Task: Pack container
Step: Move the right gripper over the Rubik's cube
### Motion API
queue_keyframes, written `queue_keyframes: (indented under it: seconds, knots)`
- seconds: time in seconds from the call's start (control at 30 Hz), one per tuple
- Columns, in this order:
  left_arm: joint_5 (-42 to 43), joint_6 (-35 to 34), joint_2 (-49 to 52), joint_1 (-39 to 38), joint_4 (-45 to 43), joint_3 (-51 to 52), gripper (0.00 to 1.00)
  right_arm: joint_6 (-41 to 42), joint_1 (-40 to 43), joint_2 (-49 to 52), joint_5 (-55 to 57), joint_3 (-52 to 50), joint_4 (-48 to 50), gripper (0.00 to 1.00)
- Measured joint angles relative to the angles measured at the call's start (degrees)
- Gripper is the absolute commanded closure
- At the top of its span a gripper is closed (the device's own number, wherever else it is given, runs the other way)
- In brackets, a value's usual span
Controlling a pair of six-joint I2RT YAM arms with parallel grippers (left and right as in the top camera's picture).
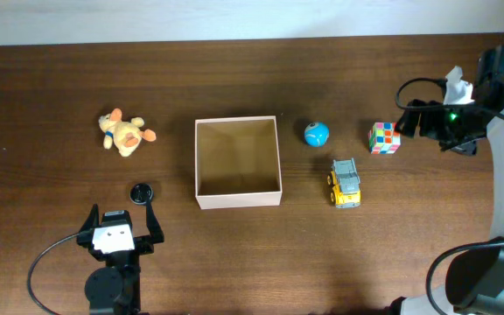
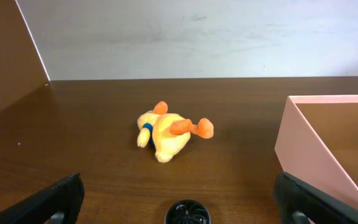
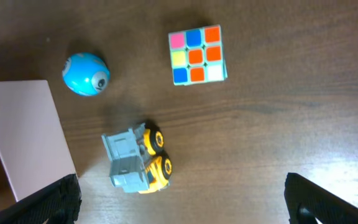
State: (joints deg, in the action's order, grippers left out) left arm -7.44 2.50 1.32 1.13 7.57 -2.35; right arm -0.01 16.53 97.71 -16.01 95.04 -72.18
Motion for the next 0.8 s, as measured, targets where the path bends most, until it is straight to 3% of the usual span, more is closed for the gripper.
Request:
queue_keyframes:
  seconds: [0.4, 0.8]
  knots:
    - [0.0, 0.0, 0.0, 0.0, 0.0, 0.0, 0.01, -4.7, -4.4, 0.9, 9.9, 0.2, 5.2, 0.01]
    - [0.0, 0.0, 0.0, 0.0, 0.0, 0.0, 0.01, -6.2, -6.4, 10.3, 13.2, 0.3, 12.1, 0.01]
